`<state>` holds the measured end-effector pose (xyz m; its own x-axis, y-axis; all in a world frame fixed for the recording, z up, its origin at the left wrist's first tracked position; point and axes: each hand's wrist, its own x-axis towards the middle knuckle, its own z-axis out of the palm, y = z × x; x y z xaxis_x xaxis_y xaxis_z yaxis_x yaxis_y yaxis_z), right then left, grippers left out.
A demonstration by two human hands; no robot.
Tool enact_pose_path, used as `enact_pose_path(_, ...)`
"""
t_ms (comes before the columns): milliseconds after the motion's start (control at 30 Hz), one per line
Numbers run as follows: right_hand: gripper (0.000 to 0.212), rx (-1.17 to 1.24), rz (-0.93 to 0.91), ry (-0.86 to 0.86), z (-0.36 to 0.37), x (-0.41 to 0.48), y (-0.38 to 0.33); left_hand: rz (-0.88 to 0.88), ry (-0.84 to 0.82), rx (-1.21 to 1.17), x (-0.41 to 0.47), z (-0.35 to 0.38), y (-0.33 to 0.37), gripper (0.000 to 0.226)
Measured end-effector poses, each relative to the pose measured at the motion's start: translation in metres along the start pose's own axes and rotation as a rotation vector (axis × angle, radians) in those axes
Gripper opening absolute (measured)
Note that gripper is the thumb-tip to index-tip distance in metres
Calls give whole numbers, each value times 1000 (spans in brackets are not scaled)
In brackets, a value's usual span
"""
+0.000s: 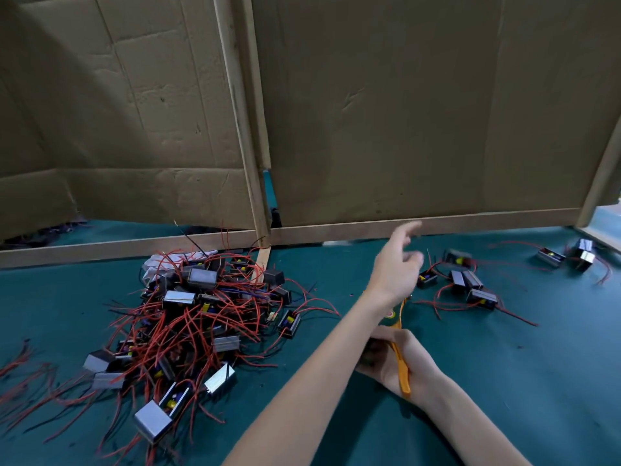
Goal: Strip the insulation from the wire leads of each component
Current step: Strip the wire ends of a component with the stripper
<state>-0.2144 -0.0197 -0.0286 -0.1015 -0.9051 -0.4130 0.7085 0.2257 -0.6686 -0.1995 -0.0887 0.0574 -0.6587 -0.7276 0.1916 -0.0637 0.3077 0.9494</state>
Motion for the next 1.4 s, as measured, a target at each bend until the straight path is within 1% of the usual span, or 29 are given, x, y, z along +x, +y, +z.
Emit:
enact_pose_path(33, 15, 31, 9, -5, -1, 0, 0, -21, -6, 83, -2, -7, -10, 46)
enact_pose_path(67, 17, 59, 18, -11, 0, 1, 0, -39, 33, 180, -2, -17, -20, 48)
enact_pose_path(133, 13, 69, 20, -13, 1, 2, 1, -117, 193, 418, -2, -44, -43, 51)
enact_pose_path(200, 12, 30, 10, -15, 1, 2, 1, -229, 344, 758, 0, -75, -63, 51)
enact_pose_path(233, 12, 12, 9, -18, 2, 2, 1, -295, 362, 939, 0, -91, -71, 51)
enact_pose_path(267, 12, 3, 8, -23, 2, 1, 1, -367, 349, 1078, 1, -104, -77, 51)
enact_pose_path(333, 12, -3, 9, -37, 2, 0, 1, -510, 292, 1243, 3, -126, -85, 46)
enact_pose_path(400, 10, 0, 13, -52, 2, -1, 1, -619, 223, 1328, 7, -139, -91, 38)
enact_pose_path(433, 9, 3, 13, -57, 2, -2, 1, -658, 195, 1328, 9, -142, -94, 38)
enact_pose_path(500, 9, 8, 11, -56, 1, -1, 0, -687, 176, 1239, 12, -146, -95, 40)
enact_pose_path(567, 11, 7, 9, -54, 1, -2, 0, -641, 189, 1162, 9, -145, -93, 39)
enact_pose_path(600, 11, 6, 7, -53, 1, -2, 0, -588, 215, 1141, 6, -145, -91, 36)
enact_pose_path(667, 12, 8, -6, -47, 0, -1, 1, -425, 298, 1046, -1, -144, -87, 23)
enact_pose_path(733, 13, 9, -24, -39, -1, 0, 1, -226, 389, 822, -10, -142, -83, 14)
enact_pose_path(800, 14, 0, -39, -30, -2, 1, 1, -70, 419, 572, -22, -139, -74, 17)
enact_pose_path(867, 10, -14, -43, -23, -2, 1, 2, -3, 390, 384, -35, -136, -66, 22)
enact_pose_path(933, 7, -44, -44, -24, -1, 1, 3, -6, 344, 204, -48, -133, -63, 18)
enact_pose_path(1000, 9, -90, -50, -39, -1, 0, 5, -37, 312, 17, -57, -132, -63, 12)
enact_pose_path(1067, 14, -141, -60, -67, -1, -1, 6, -50, 273, -88, -63, -131, -63, 14)
enact_pose_path(1133, 15, -184, -71, -97, 0, -3, 6, -69, 233, -136, -66, -132, -64, 19)
enact_pose_path(1233, 15, -230, -76, -130, 2, -6, 7, -97, 207, -147, -69, -134, -66, 17)
enact_pose_path(1400, 29, -293, -68, -191, 2, -10, 6, -128, 170, -185, -74, -136, -67, 11)
